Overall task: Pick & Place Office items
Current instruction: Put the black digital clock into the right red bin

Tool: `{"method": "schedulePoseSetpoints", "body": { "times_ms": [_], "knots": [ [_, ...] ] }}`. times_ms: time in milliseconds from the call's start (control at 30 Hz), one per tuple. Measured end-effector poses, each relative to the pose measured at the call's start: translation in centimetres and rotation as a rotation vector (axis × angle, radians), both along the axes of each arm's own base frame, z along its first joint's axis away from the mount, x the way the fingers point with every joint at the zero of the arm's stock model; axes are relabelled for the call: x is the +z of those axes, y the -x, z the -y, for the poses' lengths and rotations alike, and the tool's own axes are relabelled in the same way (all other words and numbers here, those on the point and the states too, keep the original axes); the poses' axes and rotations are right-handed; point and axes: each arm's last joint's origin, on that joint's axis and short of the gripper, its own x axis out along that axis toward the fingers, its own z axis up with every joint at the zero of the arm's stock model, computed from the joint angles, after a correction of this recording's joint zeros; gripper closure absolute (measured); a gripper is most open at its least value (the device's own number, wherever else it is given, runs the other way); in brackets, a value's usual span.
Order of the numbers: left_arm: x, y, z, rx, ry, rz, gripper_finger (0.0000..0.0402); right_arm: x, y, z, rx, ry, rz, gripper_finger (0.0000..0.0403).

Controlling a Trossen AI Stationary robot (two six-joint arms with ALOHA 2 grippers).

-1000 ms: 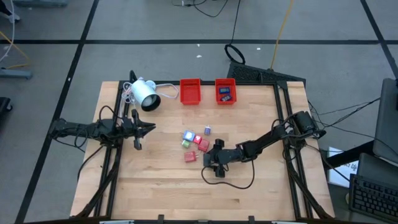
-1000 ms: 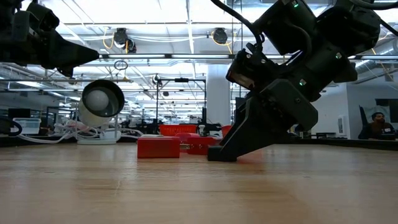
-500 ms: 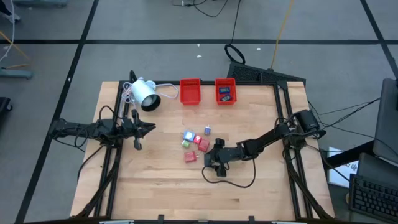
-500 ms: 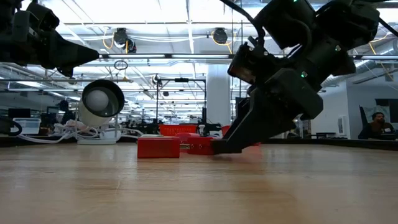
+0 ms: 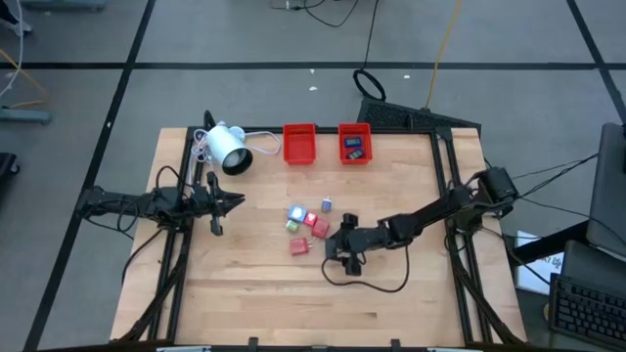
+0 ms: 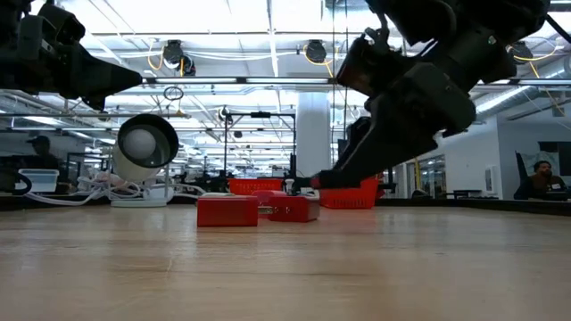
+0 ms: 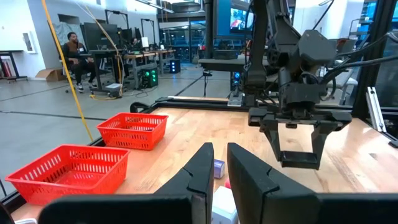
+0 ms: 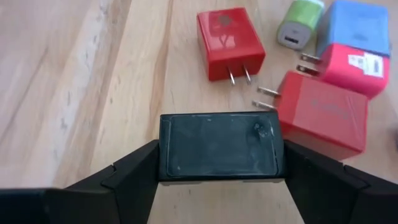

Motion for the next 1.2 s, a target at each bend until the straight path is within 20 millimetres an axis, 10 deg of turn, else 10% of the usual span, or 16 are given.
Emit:
{"method": "schedulePoseSetpoints", "body": {
  "times_ms": [367, 1200],
  "knots": [
    [0.0, 0.0, 0.0, 0.000, 0.000, 0.000, 0.0355, 2.5, 1.4, -0.1, 0.035, -0.015, 0.043, 0.0108],
    [0.0, 0.0, 0.0, 0.000, 0.001, 0.002, 0.0355, 3.1, 11.7, 2.9, -0.001, -0.163, 0.324, 0.0108]
  ]
}}
